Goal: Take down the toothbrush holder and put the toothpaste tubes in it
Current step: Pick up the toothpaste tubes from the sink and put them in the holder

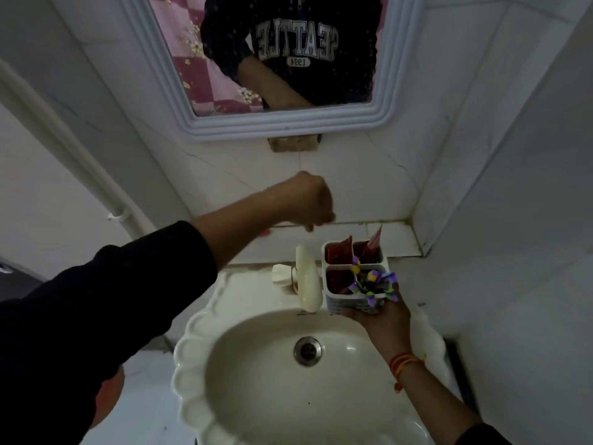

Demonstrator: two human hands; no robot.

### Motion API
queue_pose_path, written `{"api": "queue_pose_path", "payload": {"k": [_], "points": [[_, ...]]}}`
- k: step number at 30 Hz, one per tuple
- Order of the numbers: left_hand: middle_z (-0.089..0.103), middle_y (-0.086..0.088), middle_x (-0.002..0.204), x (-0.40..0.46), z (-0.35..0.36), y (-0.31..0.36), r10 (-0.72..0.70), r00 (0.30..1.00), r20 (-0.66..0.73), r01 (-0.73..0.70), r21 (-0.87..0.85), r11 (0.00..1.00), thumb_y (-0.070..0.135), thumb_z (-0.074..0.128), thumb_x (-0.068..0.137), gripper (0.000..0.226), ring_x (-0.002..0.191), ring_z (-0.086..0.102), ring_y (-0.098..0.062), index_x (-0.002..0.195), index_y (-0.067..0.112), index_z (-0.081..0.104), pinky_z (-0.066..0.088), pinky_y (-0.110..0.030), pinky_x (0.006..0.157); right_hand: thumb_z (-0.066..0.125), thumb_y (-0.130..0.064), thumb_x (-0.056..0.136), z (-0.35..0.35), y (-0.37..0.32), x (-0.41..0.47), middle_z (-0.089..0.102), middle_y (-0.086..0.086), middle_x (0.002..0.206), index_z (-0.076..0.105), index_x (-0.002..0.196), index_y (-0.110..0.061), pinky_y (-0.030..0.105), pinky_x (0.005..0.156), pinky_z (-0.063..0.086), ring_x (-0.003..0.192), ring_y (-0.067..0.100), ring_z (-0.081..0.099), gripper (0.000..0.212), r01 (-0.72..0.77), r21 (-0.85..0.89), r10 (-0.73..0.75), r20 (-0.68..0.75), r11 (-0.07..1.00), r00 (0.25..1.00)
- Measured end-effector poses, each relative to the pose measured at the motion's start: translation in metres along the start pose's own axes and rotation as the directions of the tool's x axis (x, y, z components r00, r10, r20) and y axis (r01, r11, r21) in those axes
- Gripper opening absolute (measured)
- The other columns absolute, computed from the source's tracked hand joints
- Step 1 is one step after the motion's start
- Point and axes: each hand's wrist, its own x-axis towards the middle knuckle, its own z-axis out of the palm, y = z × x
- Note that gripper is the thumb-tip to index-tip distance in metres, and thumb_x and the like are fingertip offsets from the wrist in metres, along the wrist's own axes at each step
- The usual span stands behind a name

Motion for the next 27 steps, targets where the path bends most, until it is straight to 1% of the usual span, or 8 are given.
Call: {"api": "queue_pose_path", "payload": {"k": [2,5,8,11,14,21,25,27], "points": [[0.078,-0.009,0.102,0.012,0.01,-0.042,-0.082,0.993,-0.088,0.096,0.174,0.98,0.021,0.062,0.097,0.021,0.08,0.077,-0.017,0.107,0.009,0.075,0.063,-0.034,0.083,0.092,0.015,0.055,0.0,0.005,0.002,0.067,0.007,0.105,0.06,0.12,0.003,-0.008,0.066,0.044,0.084,-0.03,0.058,0.074,-0.003,0.025,0.004,-0.015,1.0,1.0],[0.069,-0.015,0.123,0.025,0.037,-0.099,-0.312,0.95,-0.031,0.303,0.342,0.89,0.016,0.06,0.089,0.034,0.106,0.069,-0.03,0.121,0.009,0.069,0.059,-0.039,0.093,0.097,-0.008,0.057,0.001,0.008,0.002,0.07,-0.001,0.096,0.065,0.114,0.0,0.002,0.063,0.049,0.078,-0.015,0.064,0.066,-0.058,-0.05,0.059,0.027,0.997,0.998],[0.051,-0.018,0.142,0.025,0.066,-0.131,-0.433,0.897,0.089,0.375,0.368,0.851,0.011,0.057,0.089,0.056,0.127,0.056,-0.034,0.145,0.01,0.049,0.051,-0.042,0.104,0.098,-0.002,0.052,0.0,0.013,0.004,0.07,-0.002,0.099,0.064,0.112,-0.004,-0.005,0.072,0.046,0.087,-0.023,0.062,0.069,-0.039,-0.036,0.039,0.007,0.999,0.999],[0.035,-0.015,0.146,0.027,0.086,-0.145,-0.468,0.883,-0.007,0.451,0.285,0.846,0.007,0.052,0.091,0.063,0.133,0.051,-0.038,0.151,0.019,0.038,0.045,-0.059,0.106,0.101,-0.008,0.046,0.0,0.015,0.004,0.072,-0.003,0.103,0.065,0.115,-0.008,-0.007,0.079,0.043,0.095,-0.024,0.06,0.079,-0.036,-0.06,0.035,-0.011,0.998,0.999],[0.041,-0.017,0.144,0.033,0.094,-0.157,-0.409,0.905,-0.118,0.425,0.211,0.88,0.009,0.046,0.1,0.043,0.129,0.055,-0.038,0.142,0.014,0.049,0.046,-0.047,0.105,0.101,-0.003,0.045,0.0,0.013,0.005,0.071,-0.008,0.1,0.064,0.111,-0.016,-0.008,0.077,0.043,0.092,-0.027,0.06,0.077,-0.046,-0.041,0.045,-0.013,0.998,0.999],[0.058,-0.014,0.129,0.023,0.1,-0.172,-0.281,0.933,-0.226,0.355,0.44,0.825,0.032,0.045,0.103,0.033,0.117,0.056,-0.036,0.13,0.015,0.052,0.048,-0.043,0.087,0.097,0.008,0.046,0.0,0.006,0.005,0.072,-0.009,0.096,0.065,0.105,-0.017,-0.005,0.068,0.048,0.083,-0.026,0.062,0.072,-0.044,-0.008,0.044,0.005,0.999,0.999],[0.07,-0.008,0.113,0.014,0.072,-0.139,-0.245,0.967,-0.073,0.238,-0.093,0.967,0.044,0.051,0.102,0.034,0.087,0.072,-0.026,0.126,0.022,0.059,0.057,-0.039,0.08,0.089,0.019,0.056,-0.001,0.004,0.006,0.067,-0.002,0.096,0.06,0.113,-0.002,-0.007,0.059,0.045,0.076,-0.026,0.062,0.067,-0.046,0.024,0.045,0.025,0.999,0.999],[0.071,0.0,0.113,0.007,0.041,-0.107,-0.148,0.989,0.024,0.15,-0.128,0.98,0.042,0.063,0.096,0.038,0.07,0.072,-0.014,0.129,0.023,0.065,0.06,-0.032,0.075,0.093,0.009,0.057,-0.004,0.003,0.004,0.069,-0.005,0.096,0.062,0.113,-0.002,-0.006,0.06,0.045,0.077,-0.022,0.064,0.065,-0.062,-0.01,0.062,0.054,0.998,0.997]]}}
